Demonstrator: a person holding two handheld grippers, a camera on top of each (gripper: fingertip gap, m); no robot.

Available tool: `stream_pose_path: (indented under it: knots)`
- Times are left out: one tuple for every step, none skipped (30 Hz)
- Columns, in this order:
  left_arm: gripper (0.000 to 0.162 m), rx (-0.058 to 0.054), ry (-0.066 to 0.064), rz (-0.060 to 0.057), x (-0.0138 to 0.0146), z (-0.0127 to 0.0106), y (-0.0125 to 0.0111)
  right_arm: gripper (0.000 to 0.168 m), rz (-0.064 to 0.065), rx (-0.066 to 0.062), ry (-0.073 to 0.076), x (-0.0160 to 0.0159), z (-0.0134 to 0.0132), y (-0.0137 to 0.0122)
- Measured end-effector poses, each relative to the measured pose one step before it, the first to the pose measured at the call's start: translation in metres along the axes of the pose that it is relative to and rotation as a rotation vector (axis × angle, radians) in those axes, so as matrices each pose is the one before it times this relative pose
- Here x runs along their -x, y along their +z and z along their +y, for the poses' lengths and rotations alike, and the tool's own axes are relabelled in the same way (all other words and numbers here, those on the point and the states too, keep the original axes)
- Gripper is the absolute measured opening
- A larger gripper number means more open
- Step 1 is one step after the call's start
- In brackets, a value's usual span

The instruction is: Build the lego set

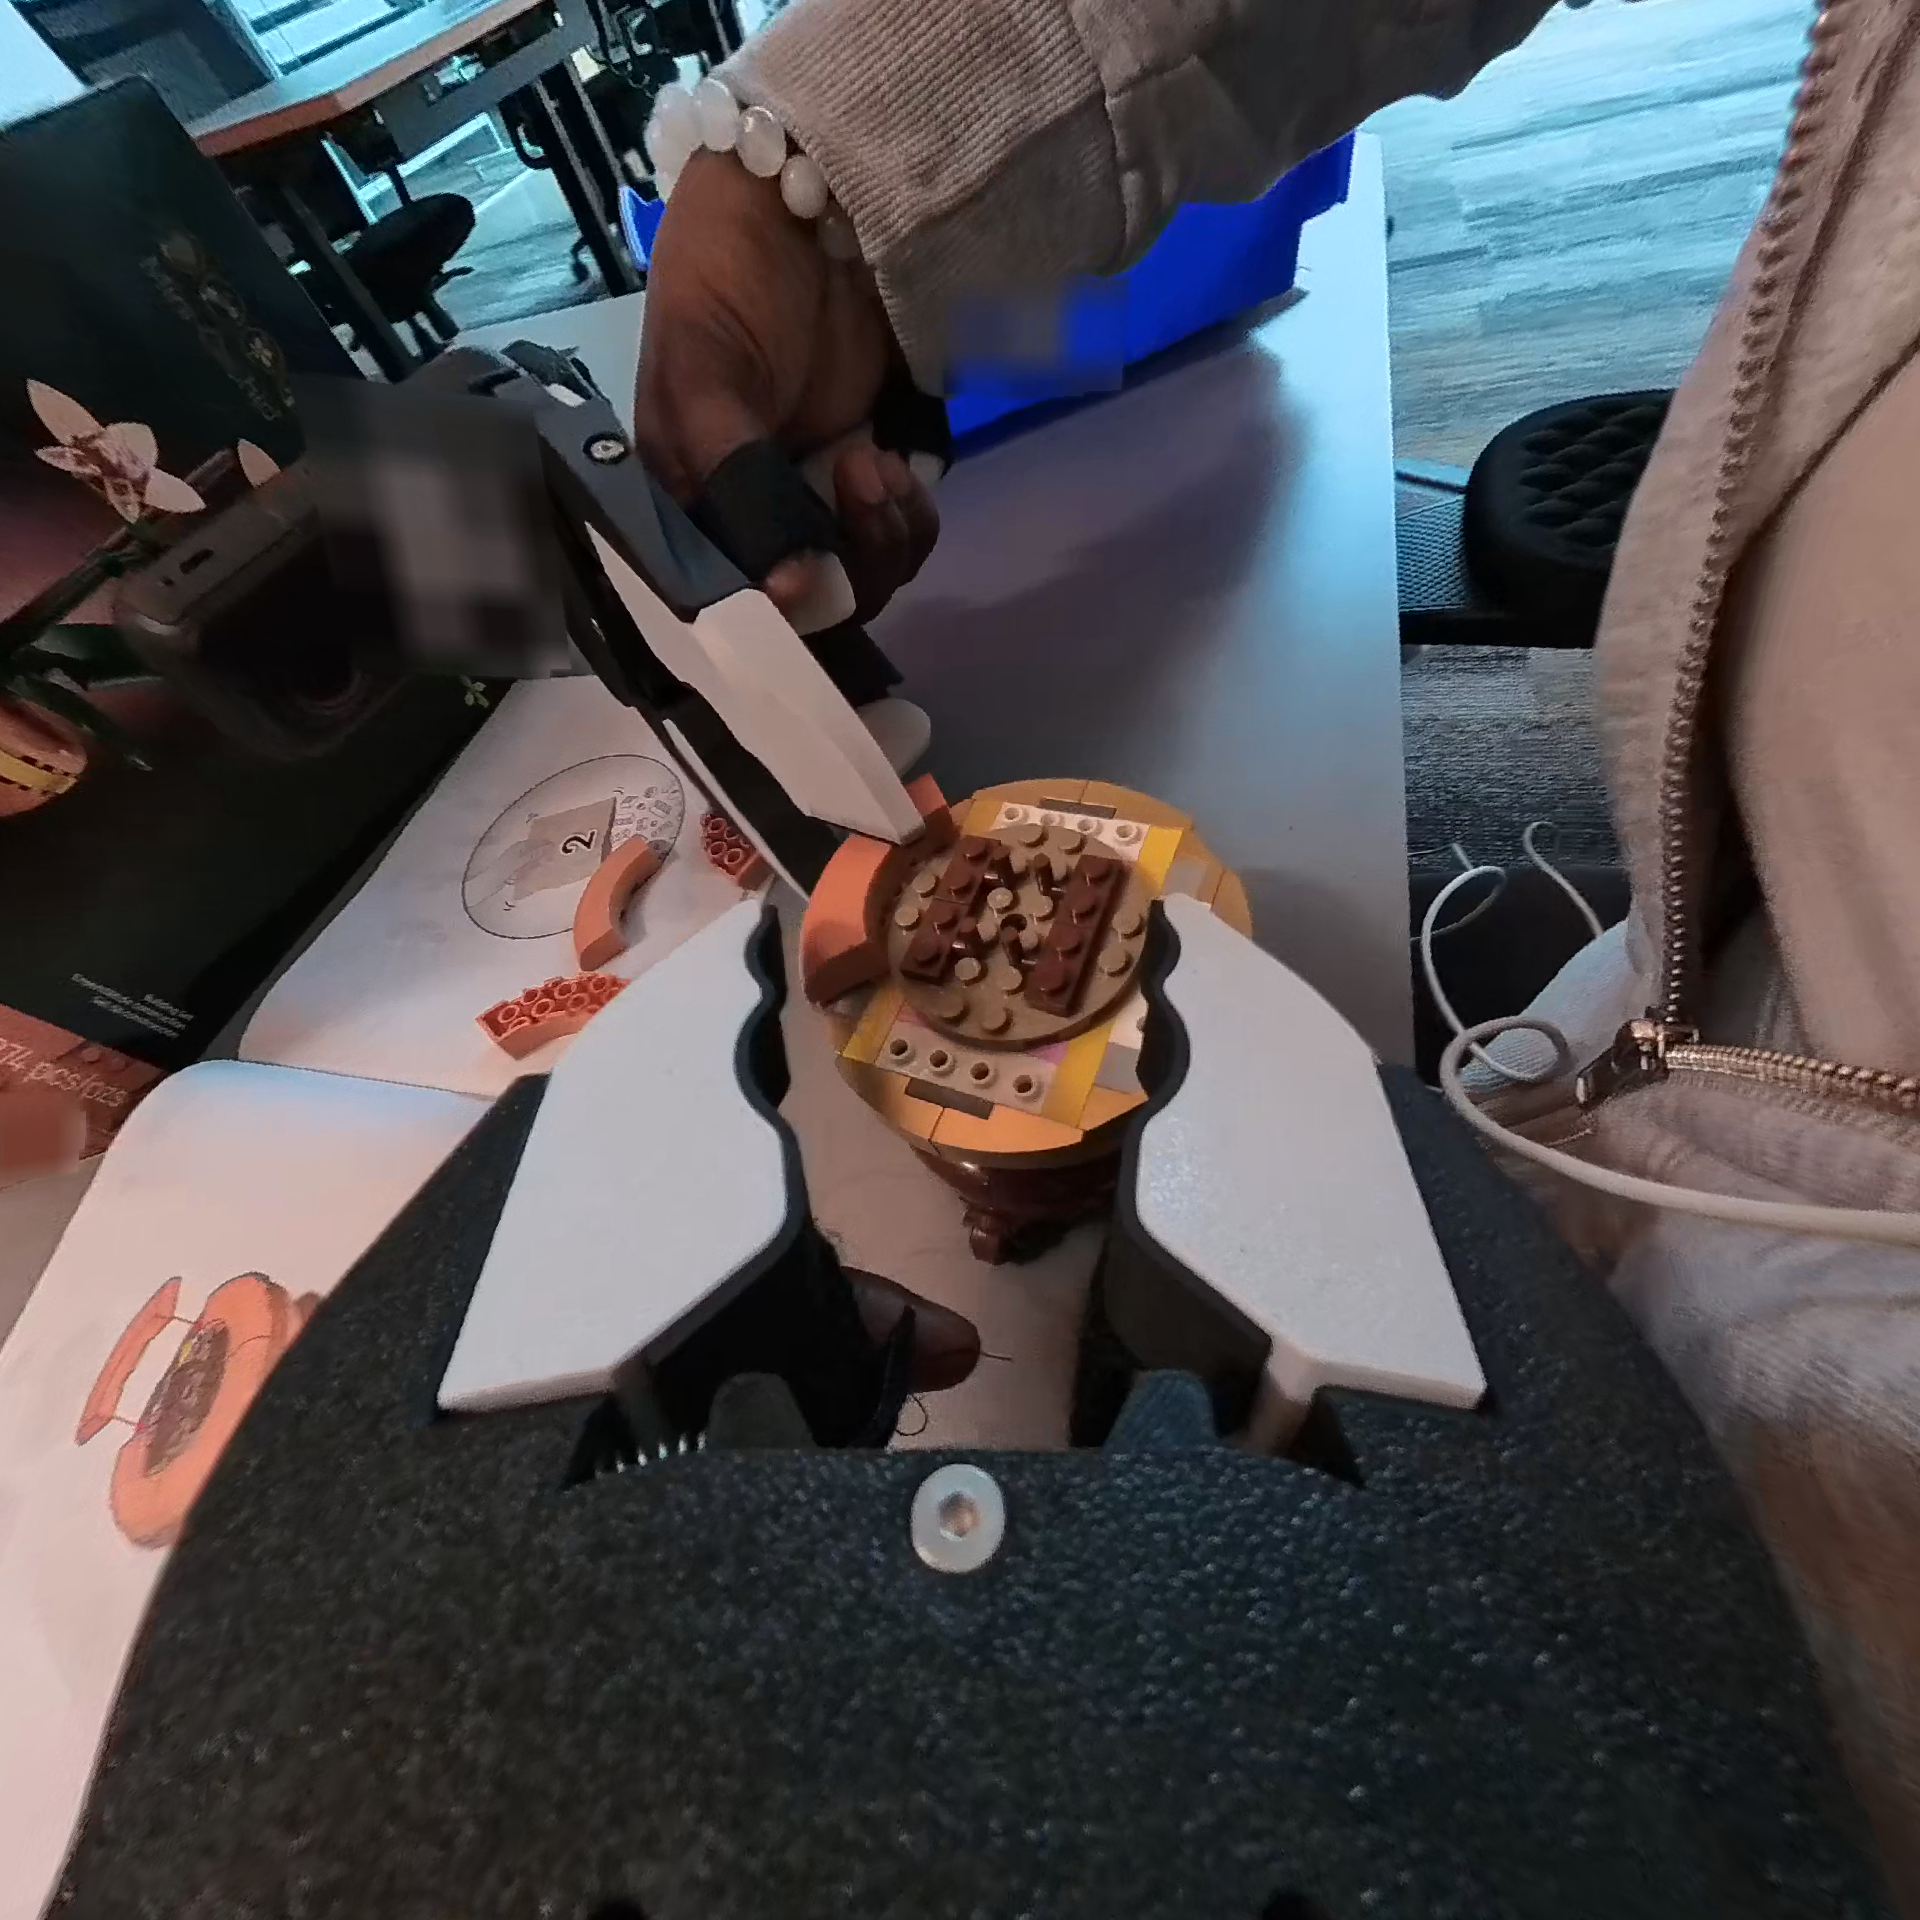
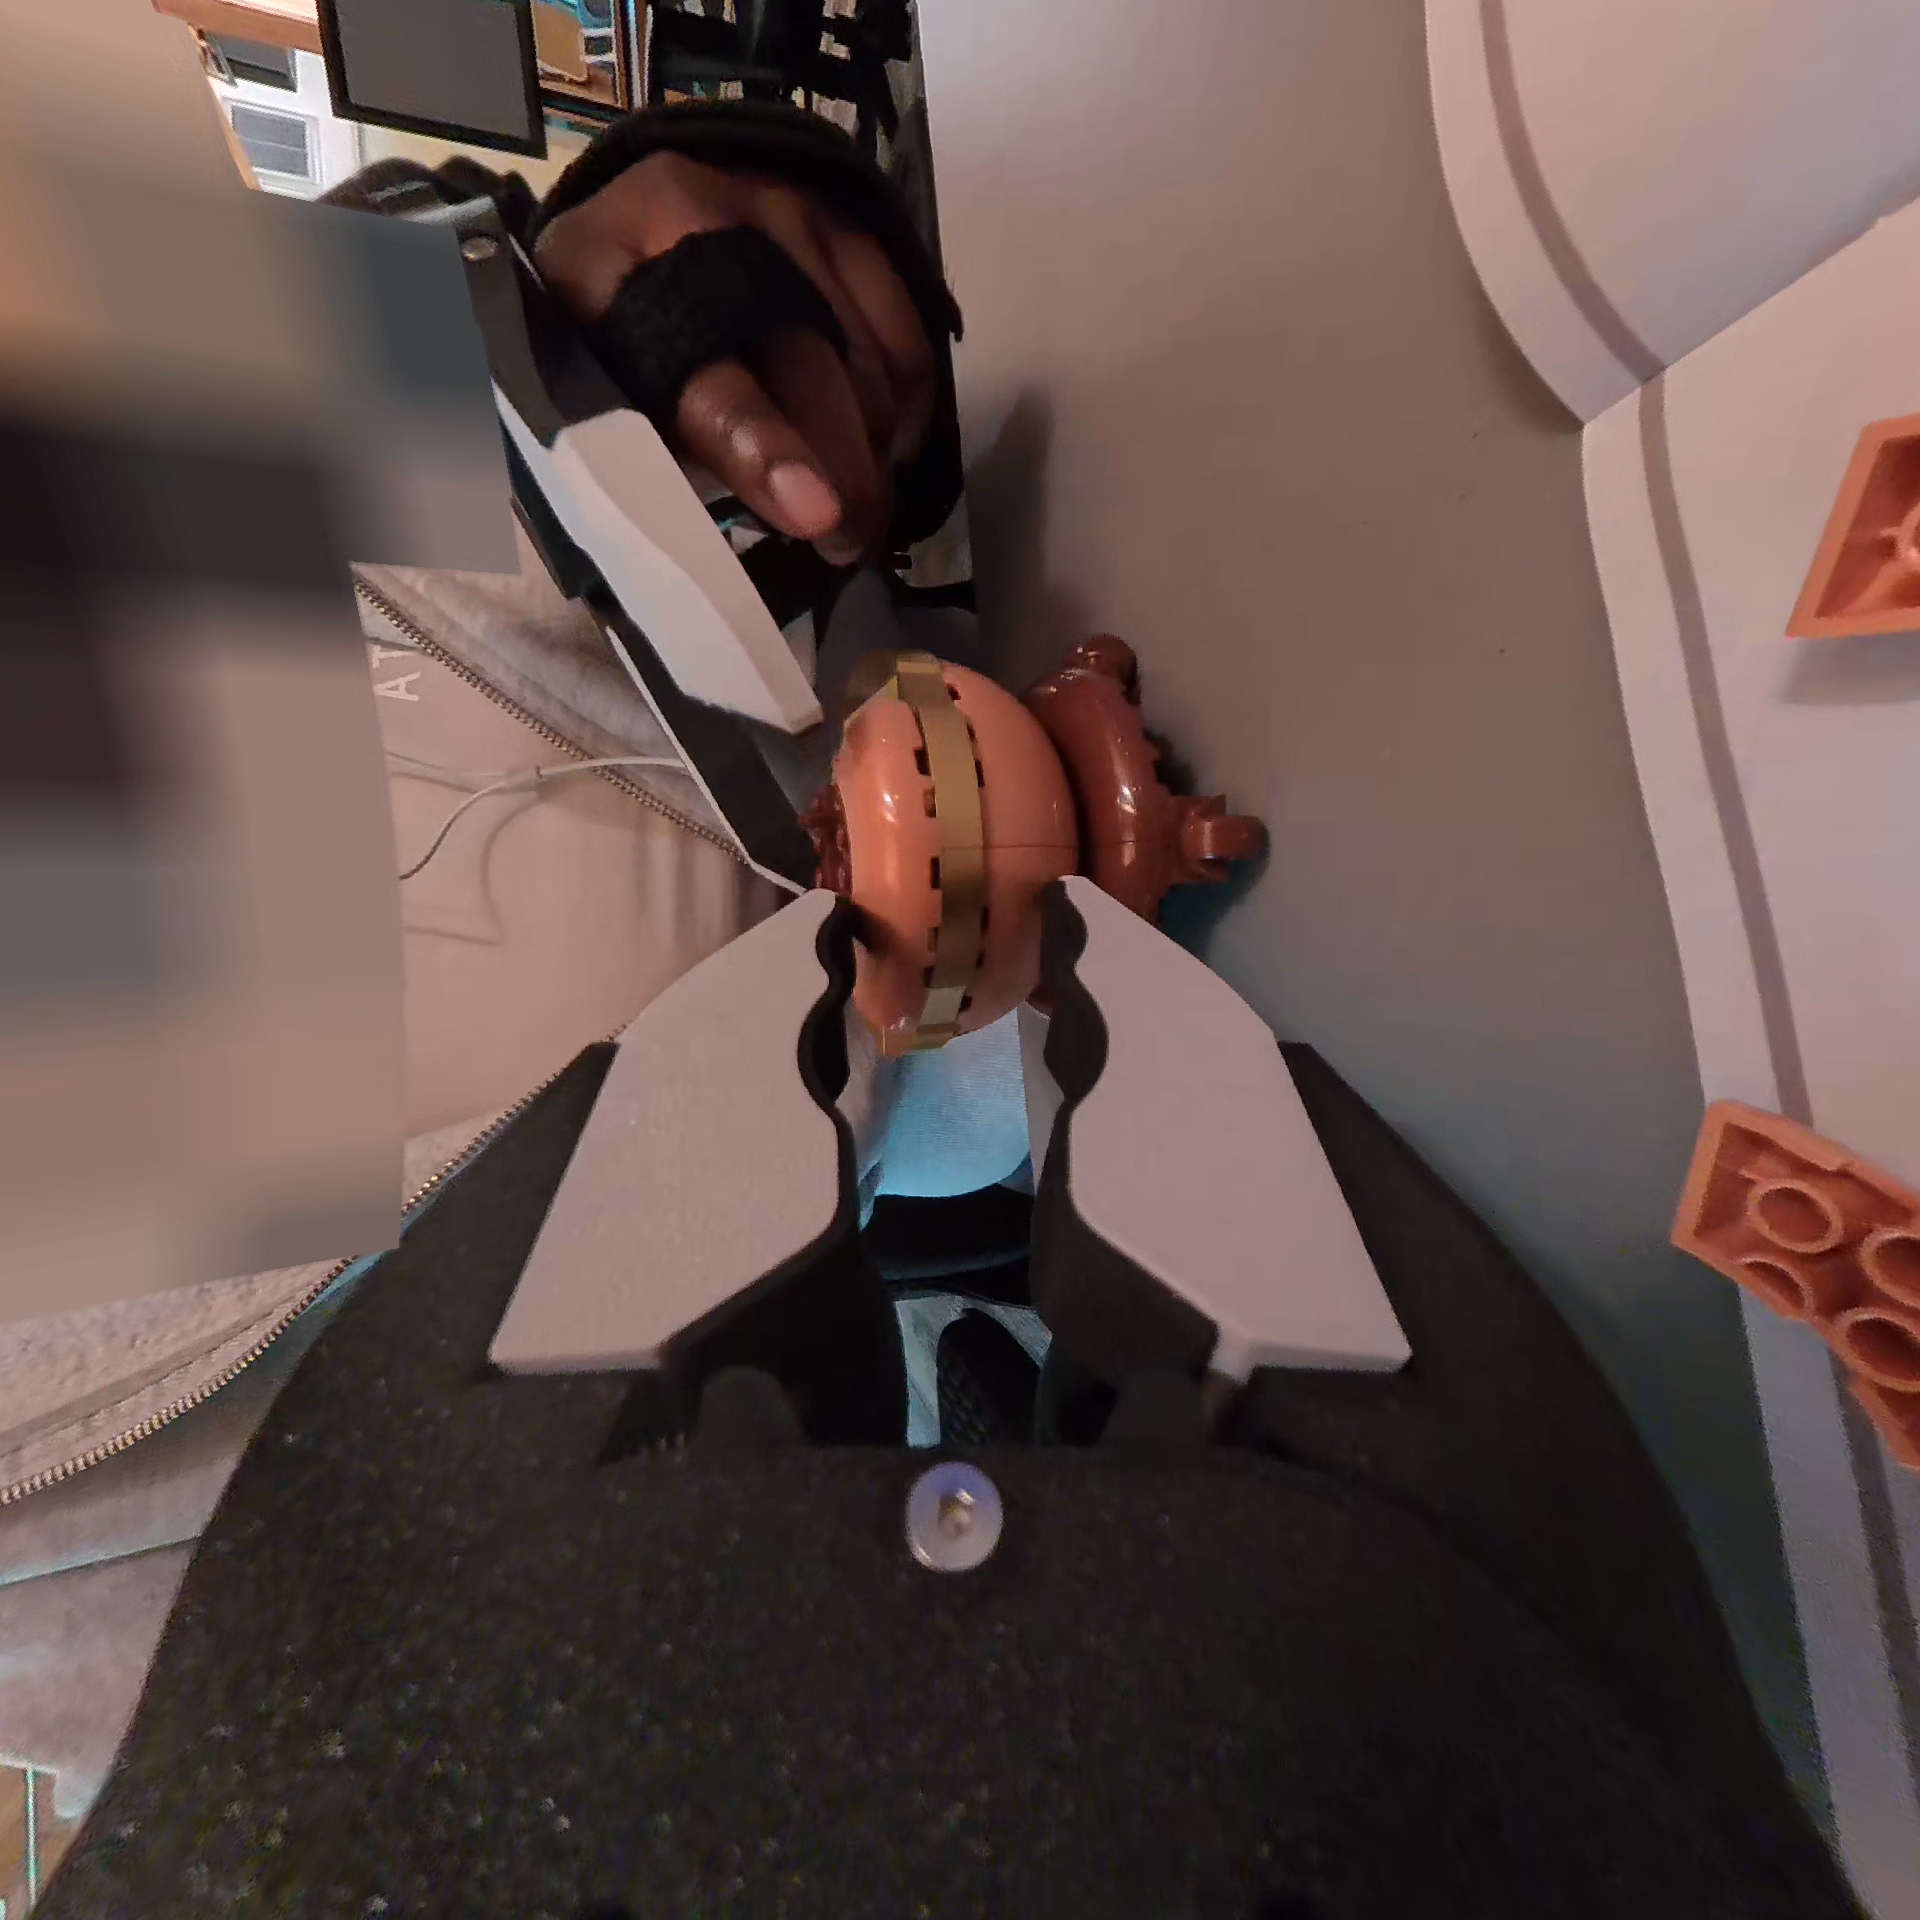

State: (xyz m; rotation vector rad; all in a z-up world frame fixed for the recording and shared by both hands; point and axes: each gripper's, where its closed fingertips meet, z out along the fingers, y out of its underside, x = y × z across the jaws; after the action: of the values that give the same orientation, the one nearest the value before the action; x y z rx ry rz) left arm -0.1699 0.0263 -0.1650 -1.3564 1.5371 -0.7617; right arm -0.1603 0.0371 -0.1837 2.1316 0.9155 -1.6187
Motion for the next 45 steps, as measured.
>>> stream_pose_path:
  knots:
    - [0.068, 0.0048, 0.0037, -0.0171, 0.0013, 0.00021, -0.00091, 0.034, 0.0027, -0.0049, 0.0054, 0.00022, -0.00025, 0.00011]
    - [0.072, 0.0043, -0.0005, -0.0202, 0.00153, 0.00016, -0.00111, 0.034, 0.0064, -0.0082, 0.0052, 0.00014, -0.00055, -0.00005]
    - [0.077, 0.0025, -0.0025, -0.014, 0.00048, 0.00017, -0.00111, 0.035, 0.0071, -0.0077, 0.0013, 0.00038, -0.00018, 0.00004]
    - [0.081, -0.0004, -0.0023, -0.0083, -0.00054, 0.00028, -0.00093, 0.035, 0.0109, -0.0018, -0.0055, 0.00014, 0.00087, 0.00007]
    - [0.081, -0.0057, -0.0018, -0.0114, -0.00034, -0.00009, -0.00068, 0.035, 0.0103, -0.0033, -0.0033, 0.0002, 0.00059, 0.0]
    - [0.081, -0.0087, 0.0001, -0.01, -0.00047, -0.00013, -0.00034, 0.036, 0.0053, -0.0072, 0.0008, 0.00061, -0.00015, -0.0002]
    - [0.08, -0.0077, -0.0005, -0.0069, -0.00049, -0.00014, -0.00034, 0.036, 0.005, -0.0067, -0.0003, 0.00028, -0.00039, -0.00003]
    - [0.08, -0.0038, -0.0008, -0.0059, 0.00001, -0.00004, -0.00028, 0.035, 0.0058, -0.0005, -0.0007, -0.00018, 0.00045, 0.00004]
    - [0.08, -0.001, 0.001, -0.004, 0.0, 0.00005, -0.00026, 0.035, 0.0051, 0.0007, 0.0004, -0.00024, 0.00022, 0.00008]
    - [0.08, 0.0003, 0.004, -0.0034, 0.00016, -0.00026, 0.0, 0.036, 0.0045, 0.0012, -0.0003, 0.00025, -0.00002, 0.0002]
    - [0.08, 0.0014, 0.0074, -0.0042, 0.00034, -0.00041, -0.00002, 0.036, 0.0072, 0.0017, -0.0015, 0.00005, -0.00028, 0.00009]
    - [0.081, 0.002, 0.0088, -0.003, 0.00016, -0.00048, 0.00019, 0.036, 0.0116, 0.003, -0.0027, 0.00006, -0.00006, 0.00024]
    - [0.081, 0.0024, 0.0084, -0.0012, -0.00009, -0.00039, 0.00007, 0.037, 0.0116, 0.0046, -0.0063, 0.00054, 0.00003, 0.00033]
    - [0.081, 0.002, 0.0062, -0.0006, -0.00011, -0.00037, 0.00005, 0.039, 0.0085, 0.0056, -0.0075, 0.00099, 0.00023, 0.00001]
    - [0.08, 0.0004, 0.0036, 0.0002, -0.00026, -0.00014, 0.00004, 0.04, 0.0041, 0.0049, -0.0059, 0.00143, 0.00019, -0.0008]
    - [0.08, -0.0017, 0.0014, 0.0001, -0.00009, -0.00006, -0.00016, 0.041, 0.0008, 0.0023, -0.0065, 0.00155, -0.00001, -0.00176]
    - [0.079, -0.0027, -0.0015, -0.0008, -0.00003, 0.00011, -0.00016, 0.04, -0.0033, -0.0052, -0.0069, 0.00198, -0.00102, -0.0026]
    - [0.079, -0.0021, -0.0041, -0.0016, 0.00015, 0.00022, -0.00004, 0.04, 0.0041, -0.0099, -0.0075, 0.00081, -0.00155, -0.0032]
    - [0.078, -0.0016, -0.004, -0.0036, 0.0004, 0.00041, -0.00013, 0.04, 0.0216, -0.0076, -0.0114, -0.00154, -0.00135, -0.00336]
    - [0.078, -0.0021, -0.0022, -0.0031, 0.00024, 0.00006, -0.00015, 0.04, 0.0449, -0.0056, -0.0223, -0.00415, -0.00126, -0.00382]
    - [0.078, -0.0003, -0.0015, -0.0027, 0.00006, 0.00008, -0.00017, 0.04, 0.0513, -0.0136, -0.0425, -0.00339, -0.00235, -0.00384]
    - [0.077, 0.0004, -0.0015, -0.0031, -0.0001, 0.00008, -0.00018, 0.037, 0.0386, -0.0336, -0.0653, 0.00066, -0.00422, -0.0038]
    - [0.077, -0.0002, -0.0009, -0.0051, 0.00003, 0.00001, -0.00028, 0.033, 0.0553, -0.0501, -0.0807, 0.00073, -0.00624, -0.00415]
    - [0.077, -0.0009, -0.0002, -0.0082, 0.00024, 0.00008, -0.0003, 0.031, 0.0851, -0.0479, -0.0913, -0.00145, -0.00624, -0.00435]
    - [0.078, -0.0018, -0.0011, -0.0118, 0.00069, 0.00005, -0.00044, 0.029, 0.0884, -0.0331, -0.0909, -0.00068, -0.00437, -0.00375]
    - [0.079, -0.003, -0.0026, -0.0146, 0.00087, 0.00008, -0.00063, 0.028, 0.0782, -0.0178, -0.073, 0.00103, -0.00268, -0.00223]
    - [0.081, -0.0045, -0.0038, -0.015, 0.00087, 0.00021, -0.00083, 0.03, 0.0637, -0.0075, -0.0525, 0.0028, -0.00132, -0.00038]
    - [0.083, -0.0054, -0.0039, -0.0162, 0.00118, 0.00023, -0.00103, 0.03, 0.05, 0.0094, -0.0356, 0.0032, 0.00124, 0.00129]
    - [0.085, -0.0068, -0.003, -0.0155, 0.00097, 0.00026, -0.00113, 0.03, 0.039, 0.027, -0.0288, 0.00257, 0.00445, 0.00281]
    - [0.086, -0.0082, -0.0035, -0.0143, 0.00073, 0.00021, -0.0009, 0.029, 0.0168, 0.0261, -0.023, 0.00333, 0.00508, 0.0037]
    - [0.087, -0.0082, -0.006, -0.0118, 0.00045, 0.00028, -0.00061, 0.028, 0.0035, 0.0198, -0.0038, 0.00237, 0.0047, 0.00421]
    - [0.087, -0.0066, -0.0089, -0.0071, 0.00003, 0.00032, -0.00048, 0.031, -0.0189, 0.0071, 0.0189, 0.00269, 0.00258, 0.00357]
    - [0.087, -0.0039, -0.0098, -0.0031, -0.00018, 0.00033, -0.00025, 0.029, -0.0344, -0.0159, 0.0364, 0.00263, -0.00108, 0.00164]
    - [0.086, -0.0011, -0.0047, -0.001, -0.0002, 0.00035, -0.00051, 0.028, -0.0275, -0.0168, 0.0341, 0.00082, -0.00146, 0.00058]
    - [0.087, 0.001, 0.0004, -0.0025, 0.0002, 0.00007, -0.0008, 0.028, -0.0289, -0.0131, 0.0246, 0.00153, -0.00106, 0.00013]
    - [0.088, 0.0033, 0.0, -0.0021, 0.00034, 0.00031, -0.00092, 0.026, -0.0133, -0.0057, 0.0161, 0.00055, -0.00045, -0.00016]
    - [0.088, 0.0035, -0.0045, 0.001, -0.00001, 0.0004, -0.00113, 0.025, 0.0001, 0.0046, 0.0038, 0.0, 0.00079, 0.00008]
    - [0.089, 0.0021, -0.0098, 0.0031, -0.00029, 0.00068, -0.00109, 0.023, 0.0027, 0.009, -0.0077, 0.0005, 0.00102, 0.00029]
    - [0.09, 0.0006, -0.0146, 0.0046, -0.00058, 0.00074, -0.00092, 0.023, 0.0049, 0.0088, -0.008, 0.00042, 0.00078, 0.00045]
    - [0.091, -0.0007, -0.0151, 0.0029, -0.00038, 0.00085, -0.00071, 0.023, -0.0016, 0.0126, -0.003, 0.00089, 0.00125, 0.00062]
    - [0.092, -0.0015, -0.0114, -0.0008, 0.00014, 0.00064, -0.00054, 0.021, -0.005, 0.0075, 0.0013, 0.00105, 0.00065, 0.00074]
    - [0.092, -0.0006, -0.0081, -0.0031, 0.00034, 0.00052, -0.00047, 0.019, -0.0037, -0.0005, 0.0005, 0.00081, -0.00007, 0.00062]
    - [0.092, 0.0015, -0.0075, -0.0032, 0.00022, 0.00055, -0.00031, 0.019, 0.0, -0.0018, 0.0047, 0.0001, -0.00005, 0.0004]
    - [0.092, 0.004, -0.0105, -0.004, 0.00014, 0.00058, -0.00015, 0.019, 0.0028, -0.0009, 0.0105, -0.00012, 0.00017, -0.00003]
    - [0.093, 0.0054, -0.0119, -0.0044, 0.00012, 0.00056, 0.00003, 0.018, 0.0036, 0.0006, 0.0125, -0.00001, 0.00032, -0.00063]
